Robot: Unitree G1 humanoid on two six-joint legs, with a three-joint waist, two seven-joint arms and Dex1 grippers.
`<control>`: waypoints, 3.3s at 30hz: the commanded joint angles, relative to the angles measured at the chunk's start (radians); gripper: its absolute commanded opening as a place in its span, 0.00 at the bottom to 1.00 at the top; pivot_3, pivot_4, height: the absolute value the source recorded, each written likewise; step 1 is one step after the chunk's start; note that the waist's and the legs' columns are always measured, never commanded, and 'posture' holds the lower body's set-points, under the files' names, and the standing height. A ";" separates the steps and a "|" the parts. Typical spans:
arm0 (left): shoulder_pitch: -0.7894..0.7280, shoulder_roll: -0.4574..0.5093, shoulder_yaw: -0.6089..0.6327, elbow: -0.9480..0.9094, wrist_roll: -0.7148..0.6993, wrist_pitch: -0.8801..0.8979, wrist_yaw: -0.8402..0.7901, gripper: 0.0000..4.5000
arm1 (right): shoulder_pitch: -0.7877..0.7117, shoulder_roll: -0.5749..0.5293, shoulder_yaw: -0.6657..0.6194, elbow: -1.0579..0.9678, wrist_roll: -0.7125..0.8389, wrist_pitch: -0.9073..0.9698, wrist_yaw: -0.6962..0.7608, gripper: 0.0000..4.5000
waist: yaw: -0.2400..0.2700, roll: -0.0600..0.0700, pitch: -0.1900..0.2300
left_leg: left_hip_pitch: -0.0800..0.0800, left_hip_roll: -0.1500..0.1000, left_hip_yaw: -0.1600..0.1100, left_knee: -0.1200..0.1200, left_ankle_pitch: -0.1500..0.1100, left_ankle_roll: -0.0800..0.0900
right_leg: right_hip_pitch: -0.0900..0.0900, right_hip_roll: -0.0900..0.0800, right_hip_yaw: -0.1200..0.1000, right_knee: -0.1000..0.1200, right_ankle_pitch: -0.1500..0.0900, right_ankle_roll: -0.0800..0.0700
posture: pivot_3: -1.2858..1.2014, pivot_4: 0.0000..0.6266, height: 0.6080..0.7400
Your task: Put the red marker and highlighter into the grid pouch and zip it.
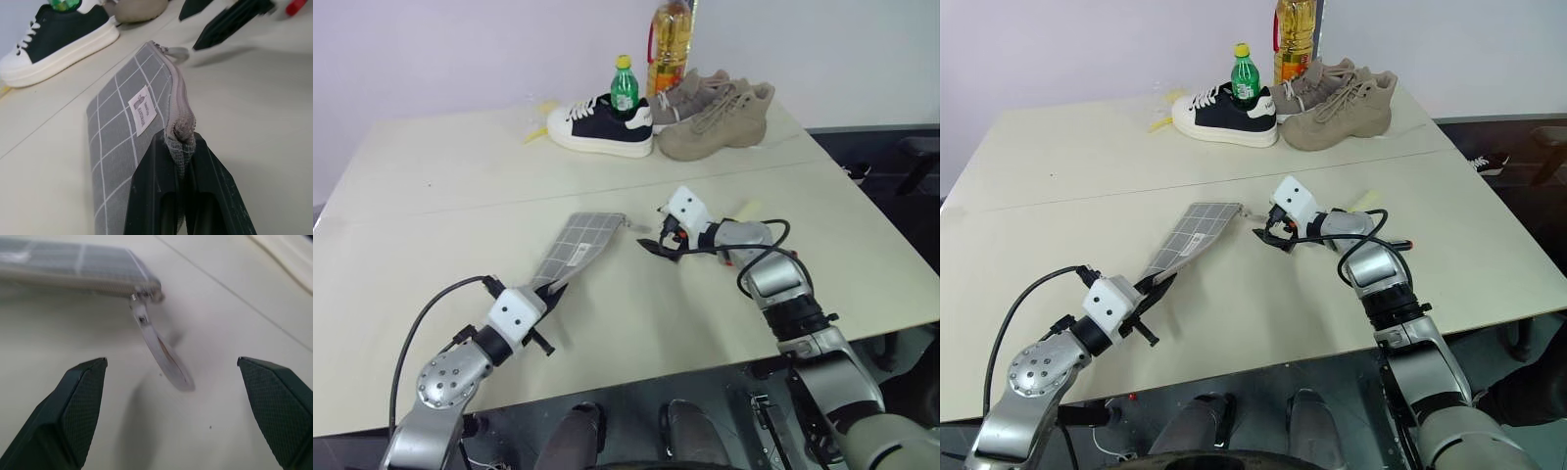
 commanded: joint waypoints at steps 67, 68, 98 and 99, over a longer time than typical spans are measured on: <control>-0.343 -0.110 -0.131 0.191 -0.042 0.010 0.003 0.00 | 0.177 -0.417 -0.187 -0.394 0.130 0.138 0.245 0.75 | 0.027 -0.001 0.002 | -0.001 -0.001 0.000 0.003 -0.001 0.002 | 0.004 -0.001 -0.002 -0.008 0.001 0.001 | 0.52 0.24 1.00; -0.352 -0.106 -0.128 0.186 -0.063 0.024 -0.010 0.00 | 0.193 -0.447 -0.199 -0.352 0.123 0.125 0.246 0.75 | 0.026 0.000 0.002 | -0.001 -0.001 0.000 0.003 -0.002 0.003 | 0.004 -0.001 -0.002 -0.008 0.001 0.001 | 0.52 0.24 1.00; -0.346 -0.016 -0.116 0.225 -0.085 -0.066 -0.133 0.00 | 0.296 -0.562 -0.154 -0.128 0.059 -0.011 0.383 0.05 | 0.026 0.000 0.002 | 0.000 0.001 0.004 0.005 -0.002 0.004 | 0.007 0.000 0.000 -0.010 0.001 0.000 | 0.52 0.24 1.00; -0.351 -0.016 -0.110 0.233 -0.089 -0.076 -0.134 0.00 | 0.298 -0.561 -0.160 -0.171 0.062 -0.028 0.383 0.05 | 0.025 0.000 0.002 | 0.000 0.001 0.004 0.005 -0.002 0.004 | 0.007 0.000 0.000 -0.010 0.001 0.000 | 0.52 0.24 1.00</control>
